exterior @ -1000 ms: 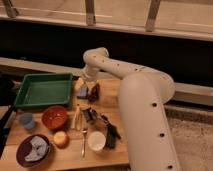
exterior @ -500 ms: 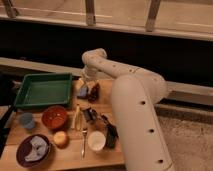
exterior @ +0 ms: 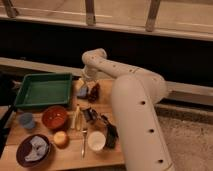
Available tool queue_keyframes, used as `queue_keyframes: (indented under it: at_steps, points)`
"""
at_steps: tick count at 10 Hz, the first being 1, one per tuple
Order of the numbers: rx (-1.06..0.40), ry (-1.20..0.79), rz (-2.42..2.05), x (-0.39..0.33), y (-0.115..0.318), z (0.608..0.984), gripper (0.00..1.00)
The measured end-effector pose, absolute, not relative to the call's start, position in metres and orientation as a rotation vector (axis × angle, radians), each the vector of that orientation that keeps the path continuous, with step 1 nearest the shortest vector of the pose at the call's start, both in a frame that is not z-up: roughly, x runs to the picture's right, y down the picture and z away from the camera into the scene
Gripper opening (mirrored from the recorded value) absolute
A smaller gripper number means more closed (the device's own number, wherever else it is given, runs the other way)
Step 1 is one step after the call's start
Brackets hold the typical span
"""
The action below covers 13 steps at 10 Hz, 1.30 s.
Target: Place sponge in table surface
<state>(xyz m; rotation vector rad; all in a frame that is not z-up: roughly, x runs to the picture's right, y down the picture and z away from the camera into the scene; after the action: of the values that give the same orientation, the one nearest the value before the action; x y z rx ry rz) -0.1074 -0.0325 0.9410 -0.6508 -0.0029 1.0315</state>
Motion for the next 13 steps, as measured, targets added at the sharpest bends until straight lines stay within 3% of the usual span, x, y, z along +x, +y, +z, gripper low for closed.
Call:
queue_keyframes:
  at_steps: [7,13]
  points:
    - [-0.638,-0.001,1.008,-0.113,-0.038,0.963,0.79]
    - [-0.664,0.107,0.96,-0.111,-0.01,0.985,0.79]
